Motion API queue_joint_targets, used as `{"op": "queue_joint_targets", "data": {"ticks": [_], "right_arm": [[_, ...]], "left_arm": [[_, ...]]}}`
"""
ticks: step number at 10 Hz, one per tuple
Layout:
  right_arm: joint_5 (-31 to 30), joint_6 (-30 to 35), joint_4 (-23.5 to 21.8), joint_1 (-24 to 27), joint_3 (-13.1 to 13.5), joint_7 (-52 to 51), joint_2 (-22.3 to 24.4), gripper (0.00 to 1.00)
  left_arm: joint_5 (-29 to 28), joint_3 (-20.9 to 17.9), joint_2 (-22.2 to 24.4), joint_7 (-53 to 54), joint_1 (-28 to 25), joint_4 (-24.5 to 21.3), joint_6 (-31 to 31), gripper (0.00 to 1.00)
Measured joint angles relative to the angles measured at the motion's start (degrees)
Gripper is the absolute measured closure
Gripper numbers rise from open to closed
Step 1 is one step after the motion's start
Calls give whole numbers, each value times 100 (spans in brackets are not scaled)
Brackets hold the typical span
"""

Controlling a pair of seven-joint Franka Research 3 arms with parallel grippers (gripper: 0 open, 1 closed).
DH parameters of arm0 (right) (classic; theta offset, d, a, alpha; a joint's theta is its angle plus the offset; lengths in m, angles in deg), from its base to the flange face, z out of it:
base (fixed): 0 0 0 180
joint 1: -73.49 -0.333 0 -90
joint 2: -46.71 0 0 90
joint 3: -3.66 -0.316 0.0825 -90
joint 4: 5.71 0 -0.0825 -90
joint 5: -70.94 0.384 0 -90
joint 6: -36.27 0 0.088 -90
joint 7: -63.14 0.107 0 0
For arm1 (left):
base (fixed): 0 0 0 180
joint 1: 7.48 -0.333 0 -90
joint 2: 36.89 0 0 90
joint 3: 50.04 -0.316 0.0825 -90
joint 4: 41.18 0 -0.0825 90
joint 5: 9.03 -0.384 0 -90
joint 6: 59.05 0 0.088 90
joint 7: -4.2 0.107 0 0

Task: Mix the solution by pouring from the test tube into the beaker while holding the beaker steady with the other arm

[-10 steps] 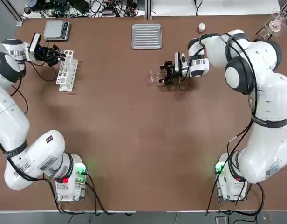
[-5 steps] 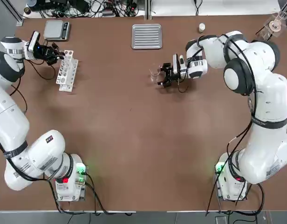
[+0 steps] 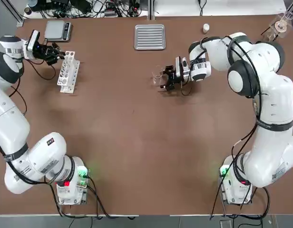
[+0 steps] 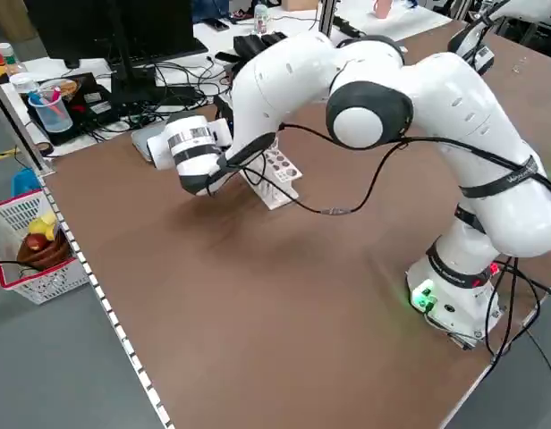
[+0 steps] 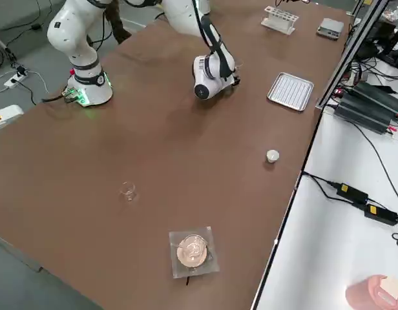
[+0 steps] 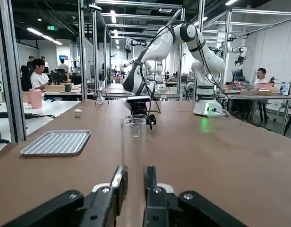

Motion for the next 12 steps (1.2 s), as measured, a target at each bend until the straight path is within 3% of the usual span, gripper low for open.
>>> {"op": "queue_joint_targets", "data": {"ticks": [12], "right_arm": [[456,12,5,-114,0,-79,0,0]], "left_arm": [[-11,12,133,-11,0,-77,-1,78]]}}
